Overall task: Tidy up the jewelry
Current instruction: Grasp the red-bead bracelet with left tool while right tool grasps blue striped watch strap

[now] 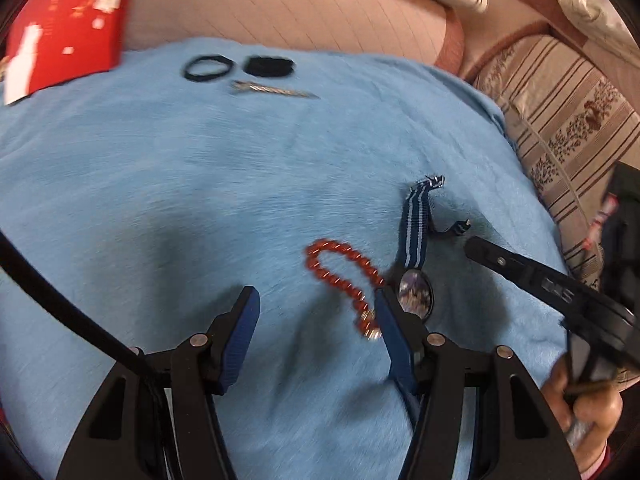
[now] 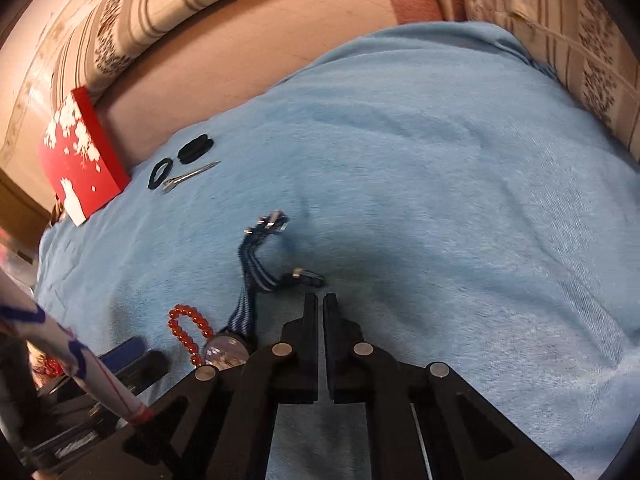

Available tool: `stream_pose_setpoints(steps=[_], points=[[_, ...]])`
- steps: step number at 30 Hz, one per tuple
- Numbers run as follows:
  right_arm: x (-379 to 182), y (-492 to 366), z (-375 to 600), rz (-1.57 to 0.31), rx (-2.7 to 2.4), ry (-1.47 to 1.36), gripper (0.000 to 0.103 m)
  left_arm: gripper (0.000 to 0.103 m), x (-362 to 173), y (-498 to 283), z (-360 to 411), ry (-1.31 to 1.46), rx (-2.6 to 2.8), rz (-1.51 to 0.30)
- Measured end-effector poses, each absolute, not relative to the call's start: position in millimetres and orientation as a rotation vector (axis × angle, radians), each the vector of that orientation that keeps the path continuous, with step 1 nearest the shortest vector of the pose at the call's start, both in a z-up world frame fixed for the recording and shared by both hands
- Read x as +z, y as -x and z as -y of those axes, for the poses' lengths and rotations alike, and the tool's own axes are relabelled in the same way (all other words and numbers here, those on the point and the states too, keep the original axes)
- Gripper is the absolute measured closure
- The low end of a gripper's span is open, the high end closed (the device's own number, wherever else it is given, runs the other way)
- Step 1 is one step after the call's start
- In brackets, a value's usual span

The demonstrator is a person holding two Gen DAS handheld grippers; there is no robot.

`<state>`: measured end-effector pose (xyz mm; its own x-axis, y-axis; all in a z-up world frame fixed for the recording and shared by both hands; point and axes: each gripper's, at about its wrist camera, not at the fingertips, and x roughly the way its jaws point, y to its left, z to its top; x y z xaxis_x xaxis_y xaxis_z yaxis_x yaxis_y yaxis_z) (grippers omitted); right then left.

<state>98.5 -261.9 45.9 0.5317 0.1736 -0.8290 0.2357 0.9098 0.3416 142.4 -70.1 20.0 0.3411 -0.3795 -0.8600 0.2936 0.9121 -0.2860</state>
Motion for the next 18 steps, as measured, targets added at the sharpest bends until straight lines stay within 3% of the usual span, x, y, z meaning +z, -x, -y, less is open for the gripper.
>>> stream_pose_setpoints(steps=[2,4,6,8,10,18], points=[[44.8,-98.0,265.0,-1.018,-0.014,-0.462,0.099,0.044,16.8,-149.2,78.6,0.070,-0.440,-1.143],[44.1,-97.9,266.4,-1.013,0.031,-0.492,0.099,0.053,17.2,-153.3,85.7,0.056,-0.446,-1.132],[45.5,-98.0,266.0,-0.999,0.070,-0.520,0.096,0.095,15.0,-156.2,89.4,0.055,-0.449,-1.149],[48.0,-98.0,263.4,-0.981,0.114,-0.538,0.086,0.096,13.9,-156.9,88.5,0.078,-0.450,-1.156],[48.9,-97.5,257.7,-0.956,0.156,-0.554,0.055,0.096,16.5,-151.4,83.0,0.062,-0.425,-1.141],[41.3,-110.0,222.3,-0.974,0.163,-0.465,0.053,0.096,25.1,-124.1,23.3,0.070,-0.337,-1.120]])
